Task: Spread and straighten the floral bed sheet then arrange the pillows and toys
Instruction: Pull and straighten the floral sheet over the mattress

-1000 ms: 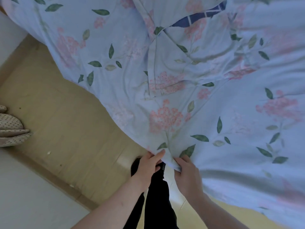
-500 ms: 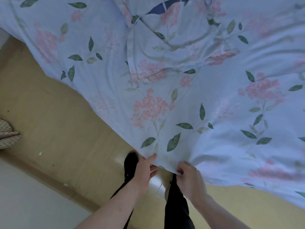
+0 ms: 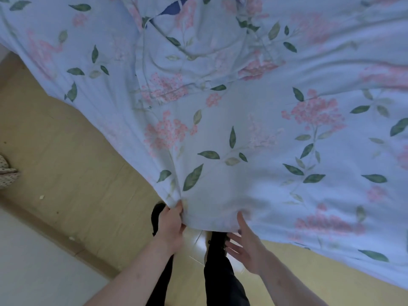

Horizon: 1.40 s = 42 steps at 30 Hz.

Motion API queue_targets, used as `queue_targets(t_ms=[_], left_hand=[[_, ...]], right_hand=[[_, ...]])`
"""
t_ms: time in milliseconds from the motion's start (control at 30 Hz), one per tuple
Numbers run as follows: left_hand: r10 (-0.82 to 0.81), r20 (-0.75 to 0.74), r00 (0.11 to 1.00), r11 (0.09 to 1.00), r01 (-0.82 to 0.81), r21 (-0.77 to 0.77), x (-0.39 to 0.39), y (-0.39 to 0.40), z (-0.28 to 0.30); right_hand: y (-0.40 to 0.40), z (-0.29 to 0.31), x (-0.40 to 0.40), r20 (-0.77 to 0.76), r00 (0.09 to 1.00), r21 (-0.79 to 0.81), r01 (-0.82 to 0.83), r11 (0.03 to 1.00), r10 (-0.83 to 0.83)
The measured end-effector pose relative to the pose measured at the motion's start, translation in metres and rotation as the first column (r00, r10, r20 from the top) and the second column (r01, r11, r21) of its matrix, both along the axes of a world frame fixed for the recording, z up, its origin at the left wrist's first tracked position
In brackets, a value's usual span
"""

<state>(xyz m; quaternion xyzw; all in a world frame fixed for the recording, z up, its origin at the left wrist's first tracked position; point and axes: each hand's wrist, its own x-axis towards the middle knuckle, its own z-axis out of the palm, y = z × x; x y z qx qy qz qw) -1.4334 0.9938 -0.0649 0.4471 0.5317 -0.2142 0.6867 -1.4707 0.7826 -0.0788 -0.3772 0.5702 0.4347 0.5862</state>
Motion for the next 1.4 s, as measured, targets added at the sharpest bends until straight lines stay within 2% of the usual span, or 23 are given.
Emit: queue_targets(t_ms=[100,167,233,333,433,533,633,767,867,1000,1200,1300,1400], left_hand=[[0.029,0.010,1.000,0.999,-0.029,0.021,-0.004,0.002,0.001],[0.060,-0.008,0.998,0.997,-0.059,0.047,-0.007,0.006,-0.002],[0.109,-0.025,0.994,0.990,-0.106,0.092,-0.008,0.014,-0.007],[0.105,-0.048,0.993,0.988,-0.099,0.116,-0.011,0.007,-0.012],[-0.105,-0.094,0.990,0.994,0.103,-0.026,-0.023,-0.032,-0.008],[-0.254,-0.062,0.965,0.956,0.241,-0.164,-0.036,-0.081,-0.007],[-0.183,-0.060,0.981,0.970,0.171,-0.171,-0.041,-0.113,-0.010],[-0.194,-0.068,0.979,0.980,0.190,-0.067,-0.050,-0.117,-0.014],[-0.189,-0.104,0.976,0.981,0.183,-0.071,-0.055,-0.105,-0.020],[-0.225,-0.121,0.967,0.974,0.221,-0.053,-0.050,-0.093,-0.029],[-0.125,-0.154,0.980,0.988,0.136,0.066,-0.060,-0.132,-0.045],[-0.115,-0.137,0.984,0.993,0.118,0.013,-0.076,-0.176,-0.052],[-0.154,-0.082,0.985,0.986,0.148,-0.071,-0.086,-0.221,-0.049]], right_hand=[[0.006,-0.011,0.004,0.011,0.955,0.060,0.296,0.953,-0.298],[0.013,-0.018,0.000,0.061,0.883,-0.030,0.468,0.883,-0.466],[0.016,-0.021,-0.006,0.121,0.834,-0.095,0.549,0.830,-0.538],[0.010,-0.019,-0.025,0.189,0.838,-0.109,0.536,0.837,-0.512],[-0.002,-0.013,-0.046,0.253,0.873,-0.174,0.466,0.867,-0.418],[-0.012,-0.008,-0.057,0.226,0.887,-0.152,0.440,0.885,-0.402],[-0.026,-0.004,-0.062,0.188,0.824,-0.037,0.549,0.835,-0.534],[-0.065,-0.005,-0.072,0.209,0.672,0.021,0.724,0.690,-0.711],[-0.112,-0.007,-0.071,0.274,0.599,0.031,0.777,0.629,-0.753],[-0.173,-0.006,-0.067,0.313,0.557,0.052,0.799,0.600,-0.769],[-0.278,-0.018,-0.096,0.371,0.563,0.014,0.792,0.611,-0.739],[-0.311,-0.024,-0.123,0.356,0.680,-0.024,0.692,0.721,-0.641],[-0.309,-0.029,-0.146,0.246,0.801,-0.086,0.579,0.811,-0.546]])
